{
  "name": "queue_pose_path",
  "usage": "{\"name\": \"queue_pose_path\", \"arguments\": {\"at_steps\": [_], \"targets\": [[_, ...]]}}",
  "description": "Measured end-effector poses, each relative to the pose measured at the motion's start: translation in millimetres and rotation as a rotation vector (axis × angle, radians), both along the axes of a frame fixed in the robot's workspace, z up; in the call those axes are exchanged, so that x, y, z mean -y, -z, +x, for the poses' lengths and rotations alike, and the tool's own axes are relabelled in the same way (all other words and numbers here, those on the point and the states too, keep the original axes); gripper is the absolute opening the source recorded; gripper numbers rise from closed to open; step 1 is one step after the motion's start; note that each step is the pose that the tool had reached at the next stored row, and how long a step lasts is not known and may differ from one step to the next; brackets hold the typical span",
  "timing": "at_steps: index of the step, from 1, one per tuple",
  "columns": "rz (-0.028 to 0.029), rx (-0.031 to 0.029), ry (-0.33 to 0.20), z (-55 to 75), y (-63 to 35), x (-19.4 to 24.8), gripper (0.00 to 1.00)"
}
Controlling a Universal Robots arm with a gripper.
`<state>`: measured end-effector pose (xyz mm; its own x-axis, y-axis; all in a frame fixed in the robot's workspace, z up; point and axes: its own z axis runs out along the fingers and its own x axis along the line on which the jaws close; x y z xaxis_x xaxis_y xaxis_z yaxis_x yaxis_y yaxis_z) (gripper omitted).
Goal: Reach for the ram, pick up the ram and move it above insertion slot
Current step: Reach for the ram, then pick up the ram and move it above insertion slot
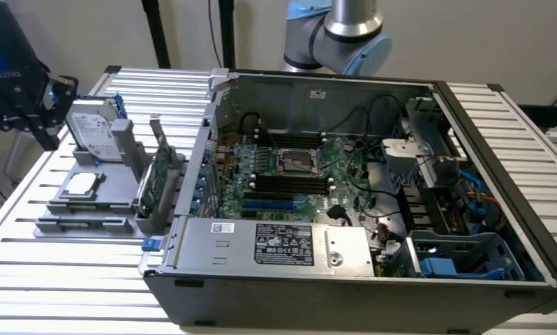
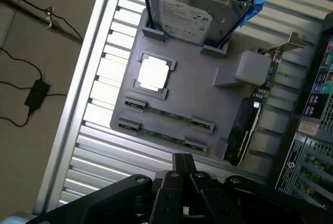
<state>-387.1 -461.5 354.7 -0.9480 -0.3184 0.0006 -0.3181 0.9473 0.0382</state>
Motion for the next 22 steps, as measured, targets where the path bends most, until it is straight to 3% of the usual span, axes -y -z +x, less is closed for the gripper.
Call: {"name": "queue_pose_path", "arguments": {"at_steps": [22], "targets": [[-0.0001,0.002,-0.4,0.0,3.4,0.0,0.11]]}}
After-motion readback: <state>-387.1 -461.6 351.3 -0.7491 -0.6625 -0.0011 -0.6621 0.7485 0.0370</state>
